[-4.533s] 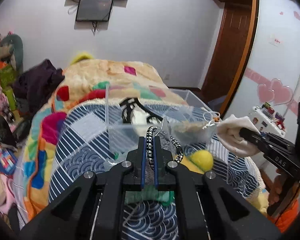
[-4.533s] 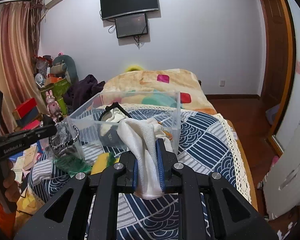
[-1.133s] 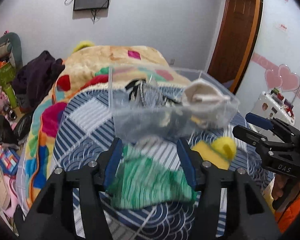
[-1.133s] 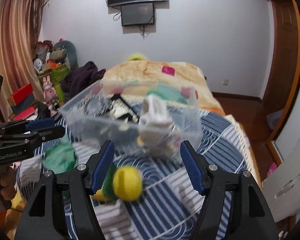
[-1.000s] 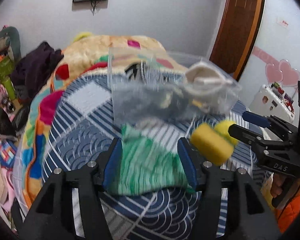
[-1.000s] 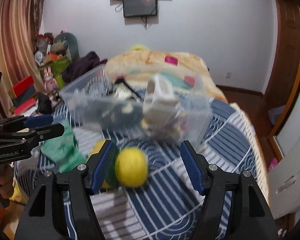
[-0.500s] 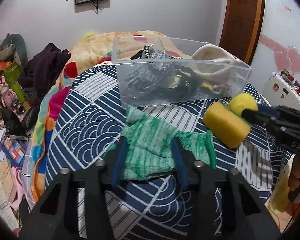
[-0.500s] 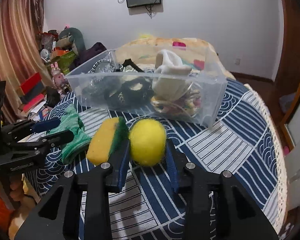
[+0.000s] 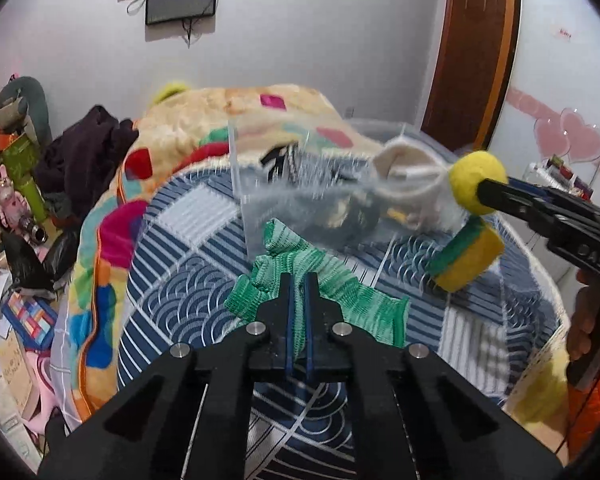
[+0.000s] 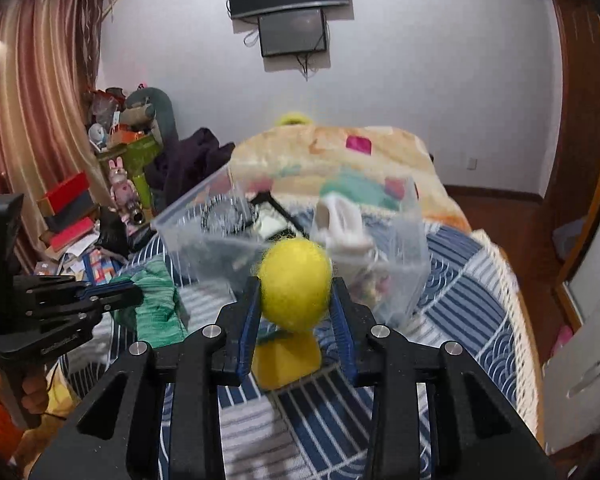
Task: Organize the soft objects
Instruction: 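Grasp the green sock with the left tool while the right tool grasps the yellow ball, then carry the sock and ball over the box and open both tools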
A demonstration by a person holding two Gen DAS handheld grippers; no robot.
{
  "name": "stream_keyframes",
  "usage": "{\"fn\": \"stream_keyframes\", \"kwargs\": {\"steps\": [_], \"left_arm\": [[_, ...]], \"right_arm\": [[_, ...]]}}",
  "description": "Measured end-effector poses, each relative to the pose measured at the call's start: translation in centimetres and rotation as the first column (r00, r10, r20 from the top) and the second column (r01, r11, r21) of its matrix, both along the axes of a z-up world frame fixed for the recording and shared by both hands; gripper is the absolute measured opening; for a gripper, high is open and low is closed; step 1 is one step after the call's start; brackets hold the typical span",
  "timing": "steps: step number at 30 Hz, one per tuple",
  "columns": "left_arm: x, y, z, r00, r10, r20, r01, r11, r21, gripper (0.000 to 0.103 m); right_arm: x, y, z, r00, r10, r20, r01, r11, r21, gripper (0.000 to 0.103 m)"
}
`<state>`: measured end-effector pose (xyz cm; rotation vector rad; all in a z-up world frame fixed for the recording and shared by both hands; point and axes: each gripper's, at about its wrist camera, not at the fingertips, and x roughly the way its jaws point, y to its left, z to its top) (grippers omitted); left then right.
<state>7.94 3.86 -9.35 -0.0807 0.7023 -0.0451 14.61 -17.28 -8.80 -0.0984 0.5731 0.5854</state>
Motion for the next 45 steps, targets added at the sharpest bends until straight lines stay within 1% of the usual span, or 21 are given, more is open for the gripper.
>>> {"fn": "stream_keyframes", "kwargs": {"steps": [4, 9, 13, 17, 19, 21, 27, 29, 30, 31, 32, 33, 34, 35, 37, 38, 39, 45], "left_arm": [[0.3, 0.2, 2.1, 0.998, 0.0, 0.056, 0.001, 1.0, -0.022, 0.003], [1.4, 0.5, 4.3, 0.991, 0.036, 0.128, -0.033, 0.999, -0.026, 0.003], [2.9, 0.9, 5.5, 0.984, 0.066, 0.165, -0.061, 0.997, -0.038, 0.003], [4.8, 0.8, 5.9, 0.981, 0.08, 0.177, -0.072, 0.996, -0.05, 0.003], [5.9, 0.7, 5.8, 0.98, 0.09, 0.178, -0.084, 0.996, -0.041, 0.003], [7.4, 0.5, 5.2, 0.982, 0.097, 0.159, -0.093, 0.995, -0.03, 0.003], [10.6, -0.1, 2.5, 0.989, 0.119, 0.086, -0.12, 0.993, 0.001, 0.003], [11.3, -0.4, 1.7, 0.99, 0.121, 0.07, -0.123, 0.992, 0.026, 0.003], [11.6, -0.6, 1.4, 0.991, 0.116, 0.062, -0.119, 0.992, 0.043, 0.003], [11.8, -0.9, 1.1, 0.993, 0.11, 0.053, -0.113, 0.992, 0.059, 0.004], [11.8, -1.2, 0.8, 0.994, 0.103, 0.045, -0.106, 0.992, 0.072, 0.005], [11.9, -1.3, 0.7, 0.994, 0.097, 0.04, -0.1, 0.992, 0.08, 0.007], [11.8, -1.5, 0.6, 0.996, 0.088, 0.034, -0.09, 0.993, 0.081, 0.013], [11.7, -1.5, 0.5, 0.996, 0.079, 0.029, -0.081, 0.994, 0.076, 0.017], [11.3, -1.3, 0.6, 0.998, 0.061, 0.028, -0.062, 0.997, 0.05, 0.037], [11.0, -1.2, 0.8, 0.998, 0.052, 0.029, -0.053, 0.998, 0.033, 0.04], [10.6, -1.2, 0.9, 0.998, 0.047, 0.032, -0.048, 0.999, 0.021, 0.043], [8.8, -1.4, 1.5, 0.999, 0.005, 0.034, -0.004, 1.0, -0.028, 0.044]], "right_arm": [[0.8, 0.7, 1.3, 0.999, -0.002, 0.044, 0.001, 1.0, 0.015, 0.031], [2.2, 1.6, 2.3, 0.998, -0.013, 0.069, 0.011, 0.999, 0.031, 0.031], [3.6, 2.3, 2.4, 0.998, -0.011, 0.056, 0.008, 0.999, 0.045, 0.031], [5.0, 3.2, 1.3, 1.0, -0.004, 0.013, 0.004, 1.0, 0.026, 0.031], [5.6, 3.6, 0.5, 1.0, -0.012, -0.007, 0.012, 1.0, 0.009, 0.031], [6.0, 3.8, -0.2, 1.0, -0.014, -0.025, 0.014, 1.0, 0.001, 0.031], [6.3, 2.8, 0.1, 0.999, -0.015, -0.039, 0.016, 1.0, 0.005, 0.031], [6.7, 2.6, 0.0, 0.999, -0.017, -0.051, 0.017, 1.0, 0.011, 0.032], [6.7, 2.5, 0.0, 0.998, -0.019, -0.06, 0.02, 1.0, 0.018, 0.033], [6.8, 2.3, 0.0, 0.998, -0.019, -0.066, 0.021, 0.999, 0.024, 0.038], [6.8, 2.2, 0.0, 0.997, -0.021, -0.073, 0.023, 0.999, 0.028, 0.042], [6.8, 2.0, 0.0, 0.997, -0.031, -0.077, 0.033, 0.999, 0.028, 0.051], [6.9, 1.9, 0.0, 0.996, -0.039, -0.078, 0.041, 0.999, 0.026, 0.059], [6.8, 1.8, -0.1, 0.996, -0.048, -0.078, 0.049, 0.999, 0.023, 0.061], [6.7, 1.7, -0.2, 0.996, -0.045, -0.083, 0.047, 0.998, 0.028, 0.063], [6.7, 1.6, -0.2, 0.996, -0.043, -0.084, 0.045, 0.999, 0.029, 0.063], [6.6, 1.6, -0.2, 0.996, -0.041, -0.083, 0.043, 0.999, 0.025, 0.063], [5.4, 1.7, -0.2, 0.998, -0.04, -0.045, 0.039, 0.999, -0.034, 0.063]]}}
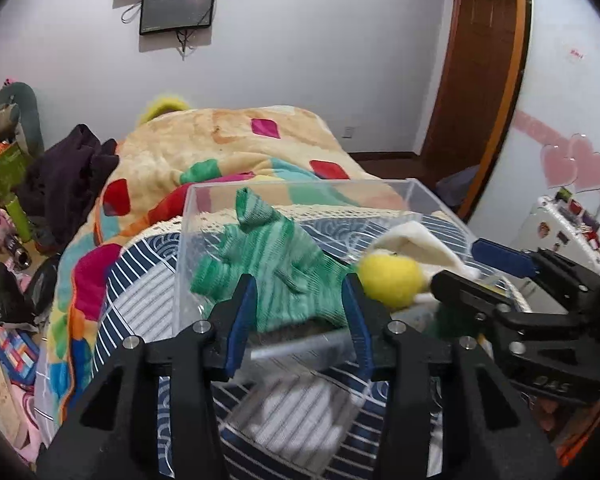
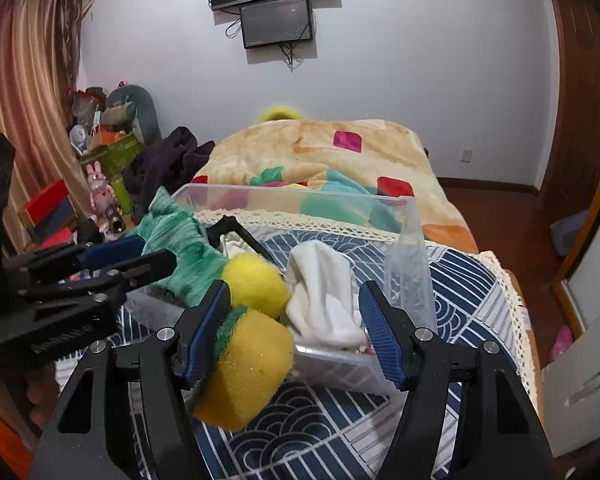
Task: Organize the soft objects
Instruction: 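Carry the sock and ball over the box and open both tools, then grasp the yellow sponge with the right tool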
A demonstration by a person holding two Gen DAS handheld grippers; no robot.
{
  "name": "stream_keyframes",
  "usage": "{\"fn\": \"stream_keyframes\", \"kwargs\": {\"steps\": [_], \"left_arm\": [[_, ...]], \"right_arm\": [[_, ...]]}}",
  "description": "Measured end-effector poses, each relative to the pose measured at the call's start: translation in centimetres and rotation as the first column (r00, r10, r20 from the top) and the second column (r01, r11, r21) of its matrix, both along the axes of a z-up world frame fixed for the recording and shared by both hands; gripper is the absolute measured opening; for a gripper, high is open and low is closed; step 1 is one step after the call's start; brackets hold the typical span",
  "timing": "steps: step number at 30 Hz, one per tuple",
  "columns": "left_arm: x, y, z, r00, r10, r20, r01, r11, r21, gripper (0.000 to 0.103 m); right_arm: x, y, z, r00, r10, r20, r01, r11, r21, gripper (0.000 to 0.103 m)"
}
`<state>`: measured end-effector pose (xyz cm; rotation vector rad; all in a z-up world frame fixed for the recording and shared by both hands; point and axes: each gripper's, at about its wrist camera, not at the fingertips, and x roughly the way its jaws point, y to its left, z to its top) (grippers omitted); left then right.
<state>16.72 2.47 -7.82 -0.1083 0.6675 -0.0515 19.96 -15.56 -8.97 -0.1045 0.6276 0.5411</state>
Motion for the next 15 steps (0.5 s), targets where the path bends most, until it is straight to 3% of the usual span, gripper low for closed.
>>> {"fn": "stream_keyframes", "kwargs": {"steps": [9, 15], "left_arm": [[-3.5, -0.9, 0.1, 0.999, -0.042, 0.013, 0.042, 0.999, 0.01, 0.048], [-5.4, -1.4, -0.9, 0.999, -0.054, 0.001, 0.054, 0.998, 0.025, 0.054]], "right_arm": [[-2.2, -0.6, -0.9, 0.999, -0.016, 0.04, 0.018, 0.998, -0.055, 0.062], [-3.9, -2.1, -1.2, 1.0, 0.027, -0.009, -0.027, 1.0, 0.009, 0.062]]}}
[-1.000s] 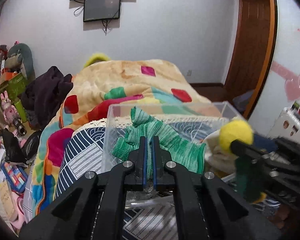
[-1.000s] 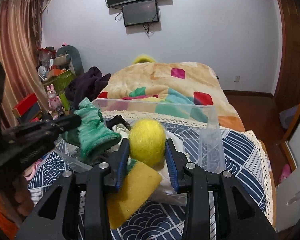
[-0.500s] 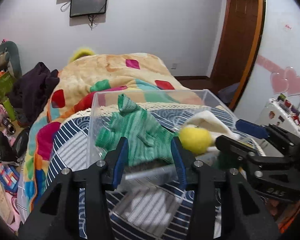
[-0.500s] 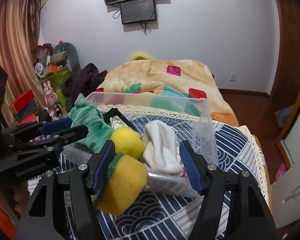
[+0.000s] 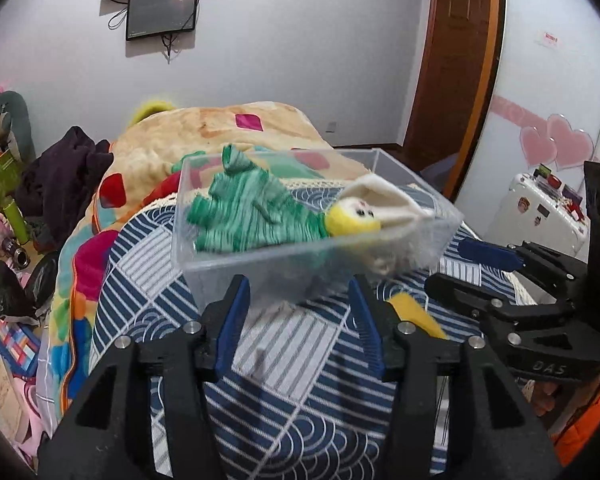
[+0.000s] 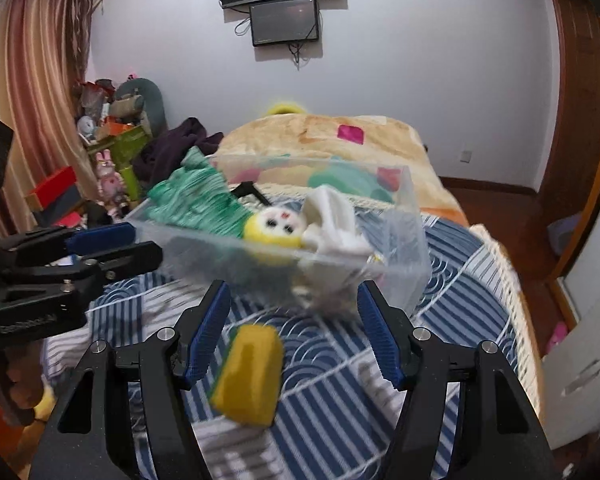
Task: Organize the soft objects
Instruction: 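Grasp the yellow sponge with the right tool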
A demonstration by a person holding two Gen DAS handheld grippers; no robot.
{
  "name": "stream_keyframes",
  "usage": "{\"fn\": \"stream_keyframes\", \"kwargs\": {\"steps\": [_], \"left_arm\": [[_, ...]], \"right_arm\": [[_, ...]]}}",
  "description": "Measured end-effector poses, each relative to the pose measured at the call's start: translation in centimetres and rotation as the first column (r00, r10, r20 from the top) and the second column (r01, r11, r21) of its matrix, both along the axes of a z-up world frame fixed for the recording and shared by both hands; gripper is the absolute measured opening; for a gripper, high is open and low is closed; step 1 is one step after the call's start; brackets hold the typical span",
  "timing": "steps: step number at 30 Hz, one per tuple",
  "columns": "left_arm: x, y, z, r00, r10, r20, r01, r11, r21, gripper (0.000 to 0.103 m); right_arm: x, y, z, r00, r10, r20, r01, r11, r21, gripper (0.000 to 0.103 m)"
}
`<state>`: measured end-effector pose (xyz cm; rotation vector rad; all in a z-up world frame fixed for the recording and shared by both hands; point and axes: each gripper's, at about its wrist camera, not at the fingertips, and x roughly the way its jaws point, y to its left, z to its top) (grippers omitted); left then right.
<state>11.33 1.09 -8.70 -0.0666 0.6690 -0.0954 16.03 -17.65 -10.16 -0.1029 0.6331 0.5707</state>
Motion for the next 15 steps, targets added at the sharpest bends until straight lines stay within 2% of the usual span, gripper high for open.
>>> {"fn": "stream_keyframes", "kwargs": {"steps": [3, 6, 8, 9, 12, 15], "left_arm": [[-0.7, -0.3, -0.9, 1.0, 0.003, -0.013, -0.003, 1.0, 0.014, 0.056], [-1.1, -0.5, -1.5, 1.0, 0.007, -0.023, -0.006, 1.0, 0.023, 0.056], [-1.3, -0.5, -1.8, 1.0, 0.005, -0.028, -0.005, 1.0, 0.021, 0.056], [-1.5, -0.5, -1.9, 1.0, 0.007, -0.027, -0.006, 1.0, 0.022, 0.056], [-1.7, -0.4, -1.7, 1.0, 0.013, -0.013, -0.013, 1.0, 0.024, 0.056], [-1.9, 0.1, -1.2, 1.0, 0.013, 0.004, -0.013, 1.0, 0.007, 0.056]], "right_arm": [[-0.4, 0.2, -1.0, 0.997, 0.048, -0.054, -0.046, 0.999, 0.023, 0.062], [-0.4, 1.2, -2.7, 0.99, 0.085, -0.111, -0.085, 0.996, 0.001, 0.06], [-0.1, 1.9, -4.1, 0.981, 0.104, -0.165, -0.108, 0.994, -0.017, 0.047], [0.1, 2.2, -4.6, 0.976, 0.111, -0.189, -0.117, 0.993, -0.023, 0.034], [0.2, 2.2, -4.7, 0.979, 0.097, -0.179, -0.104, 0.994, -0.028, 0.027], [-0.1, 1.7, -2.9, 0.989, 0.086, -0.12, -0.087, 0.996, -0.003, 0.027]]}}
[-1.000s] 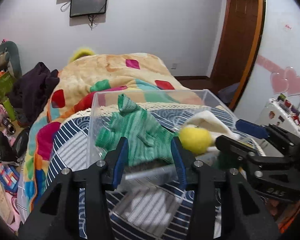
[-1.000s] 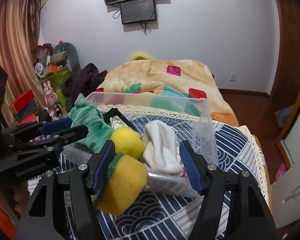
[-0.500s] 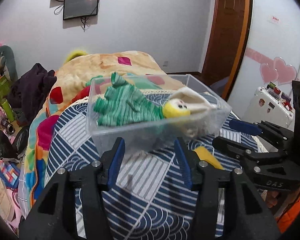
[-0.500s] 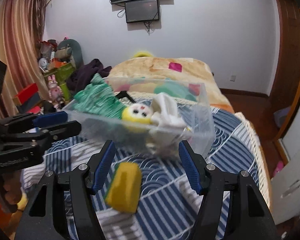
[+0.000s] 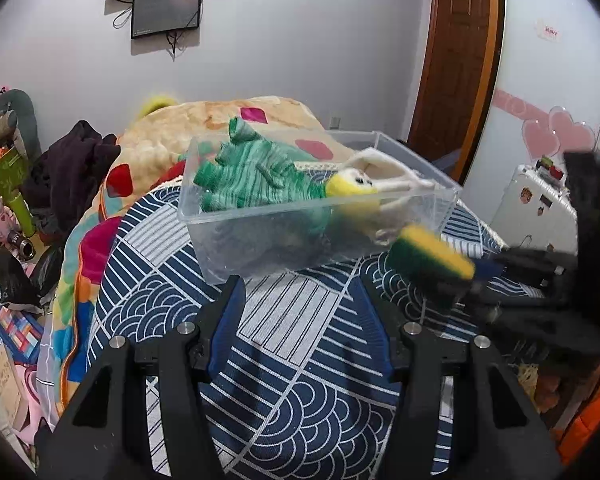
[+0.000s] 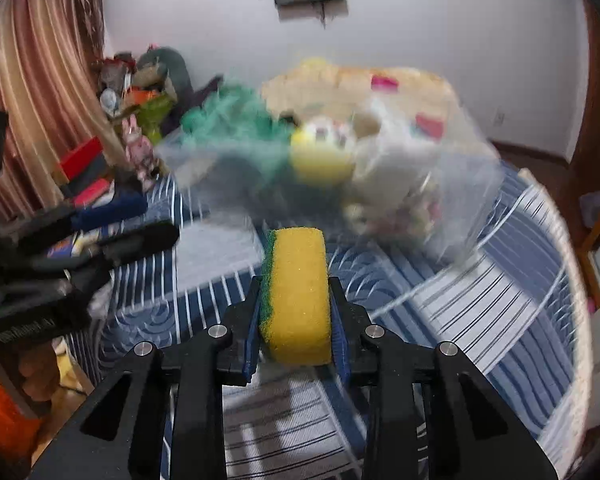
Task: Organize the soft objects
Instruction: 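Grasp the yellow sponge with the right tool, then lower the sponge into the box and open the right tool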
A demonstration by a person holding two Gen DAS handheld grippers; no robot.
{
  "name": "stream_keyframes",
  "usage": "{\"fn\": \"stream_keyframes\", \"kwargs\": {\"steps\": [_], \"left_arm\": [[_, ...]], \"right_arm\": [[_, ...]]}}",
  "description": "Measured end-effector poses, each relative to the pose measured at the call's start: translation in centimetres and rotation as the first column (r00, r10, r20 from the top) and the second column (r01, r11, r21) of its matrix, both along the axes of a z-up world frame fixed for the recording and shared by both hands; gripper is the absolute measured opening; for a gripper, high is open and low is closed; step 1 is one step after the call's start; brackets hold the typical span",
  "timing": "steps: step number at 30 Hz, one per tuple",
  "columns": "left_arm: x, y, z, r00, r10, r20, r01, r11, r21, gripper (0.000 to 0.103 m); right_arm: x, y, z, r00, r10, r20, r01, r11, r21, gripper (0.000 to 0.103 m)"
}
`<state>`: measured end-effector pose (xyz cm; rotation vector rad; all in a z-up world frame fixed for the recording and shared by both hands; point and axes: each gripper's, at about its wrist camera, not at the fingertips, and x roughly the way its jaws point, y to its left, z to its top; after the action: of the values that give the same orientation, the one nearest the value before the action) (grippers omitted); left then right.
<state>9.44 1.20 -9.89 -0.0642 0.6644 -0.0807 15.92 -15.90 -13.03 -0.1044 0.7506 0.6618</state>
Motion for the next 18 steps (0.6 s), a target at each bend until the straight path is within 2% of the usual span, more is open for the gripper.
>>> {"fn": "stream_keyframes", "kwargs": {"steps": [4, 8, 12, 17, 18], "left_arm": [[-0.2, 0.5, 0.9, 0.999, 0.014, 0.034, -0.014, 1.0, -0.017, 0.061], [-0.4, 0.9, 1.6, 0.998, 0.025, 0.056, -0.023, 0.999, -0.031, 0.061], [-0.5, 1.1, 2.0, 0.997, 0.034, 0.068, -0.032, 0.999, -0.033, 0.062], [-0.5, 1.3, 2.4, 0.996, 0.044, 0.082, -0.042, 0.999, -0.033, 0.065], [-0.5, 1.2, 2.5, 0.995, 0.046, 0.084, -0.043, 0.999, -0.033, 0.065]], "right_arm": [[0.2, -1.0, 3.1, 0.992, -0.062, 0.106, 0.058, 0.997, 0.041, 0.027], [2.5, -1.4, 5.1, 0.976, -0.138, 0.166, 0.129, 0.99, 0.063, 0.027], [5.1, -0.9, 4.9, 0.969, -0.189, 0.161, 0.184, 0.982, 0.047, 0.027], [6.9, -0.2, 2.9, 0.979, -0.184, 0.083, 0.186, 0.982, -0.016, 0.03], [6.8, -0.2, 2.6, 0.981, -0.179, 0.076, 0.181, 0.983, -0.023, 0.034]]}}
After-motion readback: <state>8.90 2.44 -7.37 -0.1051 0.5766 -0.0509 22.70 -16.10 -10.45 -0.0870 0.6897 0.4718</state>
